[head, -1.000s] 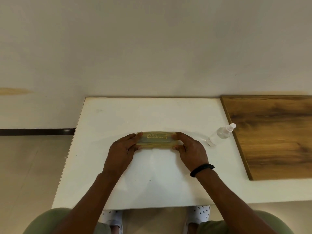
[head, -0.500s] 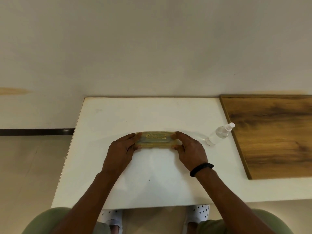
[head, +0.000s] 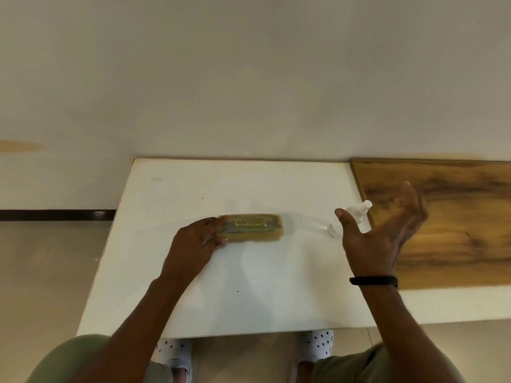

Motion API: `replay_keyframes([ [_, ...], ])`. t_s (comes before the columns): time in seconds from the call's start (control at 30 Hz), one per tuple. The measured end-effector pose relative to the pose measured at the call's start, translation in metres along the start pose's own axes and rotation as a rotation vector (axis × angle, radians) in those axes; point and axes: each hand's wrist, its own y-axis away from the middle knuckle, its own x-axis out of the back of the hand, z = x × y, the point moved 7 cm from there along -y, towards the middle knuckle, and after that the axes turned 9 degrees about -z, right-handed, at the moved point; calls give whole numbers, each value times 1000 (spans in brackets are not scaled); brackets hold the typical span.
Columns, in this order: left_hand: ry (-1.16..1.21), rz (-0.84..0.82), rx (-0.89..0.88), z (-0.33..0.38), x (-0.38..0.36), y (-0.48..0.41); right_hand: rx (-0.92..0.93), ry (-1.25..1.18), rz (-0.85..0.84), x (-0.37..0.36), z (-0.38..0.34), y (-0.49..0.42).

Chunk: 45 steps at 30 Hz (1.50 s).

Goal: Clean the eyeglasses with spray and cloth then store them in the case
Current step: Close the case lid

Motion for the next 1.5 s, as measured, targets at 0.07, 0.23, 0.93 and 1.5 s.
replay_keyframes([
  [0.07,-12,3,0,0,0,-1,-242,-101,-110,-9,25,2],
  [0.23,-50,9,2,0,1,-1,-588,-261,-370,-42,66,11],
  [0.93,-47,-6,6,5,3,-1,-294,-136,-563,-96,16,19],
  [1.5,-78,13,8,6,2,-2,-252,-75,-605,-116,16,38],
])
